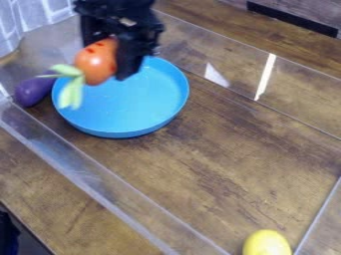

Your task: Put the carrot on the blue tray

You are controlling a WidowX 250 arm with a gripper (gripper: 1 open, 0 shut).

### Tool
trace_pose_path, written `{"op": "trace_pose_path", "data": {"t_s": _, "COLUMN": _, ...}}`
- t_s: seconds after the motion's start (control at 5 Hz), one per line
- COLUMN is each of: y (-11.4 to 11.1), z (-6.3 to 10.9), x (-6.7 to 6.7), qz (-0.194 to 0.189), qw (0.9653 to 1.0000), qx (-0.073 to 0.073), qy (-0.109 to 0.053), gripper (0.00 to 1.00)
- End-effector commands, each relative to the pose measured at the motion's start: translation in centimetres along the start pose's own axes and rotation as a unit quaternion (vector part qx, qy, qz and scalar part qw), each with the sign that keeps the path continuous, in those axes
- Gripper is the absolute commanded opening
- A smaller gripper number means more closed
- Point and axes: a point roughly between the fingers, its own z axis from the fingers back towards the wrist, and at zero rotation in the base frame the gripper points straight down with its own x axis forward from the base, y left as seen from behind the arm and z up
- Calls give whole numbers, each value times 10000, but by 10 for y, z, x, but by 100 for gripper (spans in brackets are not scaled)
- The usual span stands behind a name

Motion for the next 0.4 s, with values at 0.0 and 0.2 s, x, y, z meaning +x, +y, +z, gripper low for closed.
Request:
{"op": "trace_pose_path", "data": {"t_s": 0.0, "y": -32, "z": 10, "x": -1, "qz": -424, "qw": 9986, "qx": -10, "qy": -324, "gripper": 0}}
{"op": "trace_pose_path", "data": {"t_s": 0.2, "y": -69, "z": 4, "x": -3, "qz": -865, "qw": 9955, "qx": -47, "qy": -396, "gripper": 0}}
